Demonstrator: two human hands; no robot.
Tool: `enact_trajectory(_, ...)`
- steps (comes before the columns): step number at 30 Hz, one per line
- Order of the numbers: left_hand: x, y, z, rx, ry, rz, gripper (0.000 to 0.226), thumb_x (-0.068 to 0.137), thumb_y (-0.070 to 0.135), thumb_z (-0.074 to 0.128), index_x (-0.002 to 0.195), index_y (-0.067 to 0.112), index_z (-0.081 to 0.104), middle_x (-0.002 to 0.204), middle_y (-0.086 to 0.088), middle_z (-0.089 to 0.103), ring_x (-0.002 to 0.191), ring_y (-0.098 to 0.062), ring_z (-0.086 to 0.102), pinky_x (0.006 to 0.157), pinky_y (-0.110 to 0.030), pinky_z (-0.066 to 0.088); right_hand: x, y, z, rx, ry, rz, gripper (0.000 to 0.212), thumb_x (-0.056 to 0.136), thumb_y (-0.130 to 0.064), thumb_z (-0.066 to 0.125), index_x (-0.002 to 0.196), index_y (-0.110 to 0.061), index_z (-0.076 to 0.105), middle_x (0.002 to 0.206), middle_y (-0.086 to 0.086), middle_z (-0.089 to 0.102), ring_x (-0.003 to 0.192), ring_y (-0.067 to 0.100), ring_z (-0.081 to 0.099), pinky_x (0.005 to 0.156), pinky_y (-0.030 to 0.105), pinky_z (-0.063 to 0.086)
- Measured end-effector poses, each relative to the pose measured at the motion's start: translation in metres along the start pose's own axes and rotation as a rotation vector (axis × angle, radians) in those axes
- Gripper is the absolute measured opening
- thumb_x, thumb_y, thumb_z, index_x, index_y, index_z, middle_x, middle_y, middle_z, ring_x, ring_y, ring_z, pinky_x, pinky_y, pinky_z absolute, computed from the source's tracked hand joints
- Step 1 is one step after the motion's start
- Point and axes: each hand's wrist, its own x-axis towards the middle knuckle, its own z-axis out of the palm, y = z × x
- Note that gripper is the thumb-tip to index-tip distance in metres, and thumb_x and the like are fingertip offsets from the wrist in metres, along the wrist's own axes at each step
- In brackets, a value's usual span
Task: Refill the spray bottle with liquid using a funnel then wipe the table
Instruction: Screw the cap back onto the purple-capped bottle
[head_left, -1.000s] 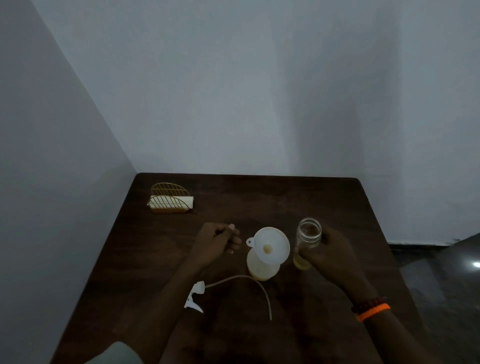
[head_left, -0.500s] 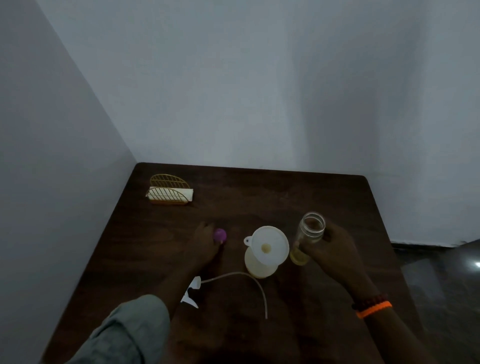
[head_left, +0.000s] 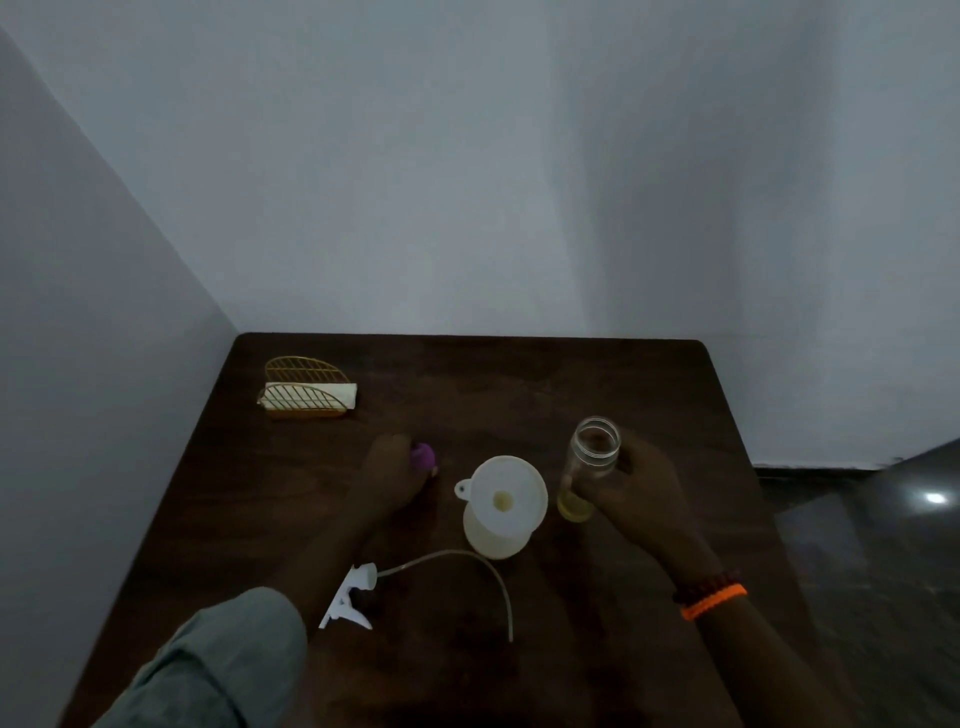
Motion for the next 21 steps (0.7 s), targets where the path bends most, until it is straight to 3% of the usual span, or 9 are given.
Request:
enact_trajectory(3,-0.002,0.032,-0.028,-0.107,0.075,0.128,0.044,0.084,0.034,0.077,0.122,0.018,0.062,0.111,0.001,0.064,0.105,-0.015,0.063,0.084,-0.027,0.053,0.0,-0.001,-0.001,-0.016,0.002,-0.012,0.038,0.07,-0.026,0.085,0.105,-0.028,0.07,0.099,-0.01,0.073,0.094,0.0,0.067,0.085,0.031,0.056)
enact_trajectory(6,-0.01,0.08,-0.062,-0.228,0.179,0.297,0.062,0.078,0.036,0.082,0.132,0.016,0.06,0.122,0.0,0.067,0.107,-0.01,0.063,0.09,-0.021,0.052,0.0,-0.004,-0.003,0.005,0.012,-0.007,0.039,0.069,-0.025,0.084,0.105,-0.029,0.069,0.1,-0.009,0.073,0.095,0.001,0.067,0.087,0.036,0.058)
enact_trajectory(9,-0.027,0.126,-0.089,-0.303,0.192,0.492,0.056,0.076,0.044,0.081,0.125,0.023,0.064,0.115,0.009,0.069,0.096,0.002,0.063,0.076,-0.005,0.047,0.001,-0.009,-0.006,0.002,0.018,-0.03,0.041,0.069,-0.025,0.084,0.107,-0.03,0.069,0.103,-0.009,0.072,0.098,0.003,0.067,0.089,0.039,0.057)
enact_trajectory(15,-0.058,0.189,-0.097,-0.234,0.134,0.783,0.053,0.077,0.042,0.081,0.121,0.014,0.069,0.109,-0.001,0.072,0.095,-0.008,0.065,0.082,-0.018,0.053,0.003,-0.016,-0.013,0.017,-0.002,-0.037,0.043,0.073,-0.021,0.083,0.113,-0.023,0.067,0.104,-0.004,0.072,0.098,0.008,0.068,0.09,0.044,0.056)
enact_trajectory(21,-0.055,0.201,-0.076,-0.075,0.061,0.837,0.061,0.077,0.047,0.08,0.128,0.016,0.064,0.116,-0.001,0.065,0.103,-0.012,0.059,0.088,-0.026,0.052,0.001,-0.023,-0.017,0.019,0.008,-0.057,0.04,0.075,-0.017,0.083,0.11,-0.017,0.066,0.1,-0.001,0.072,0.093,0.012,0.068,0.087,0.045,0.057)
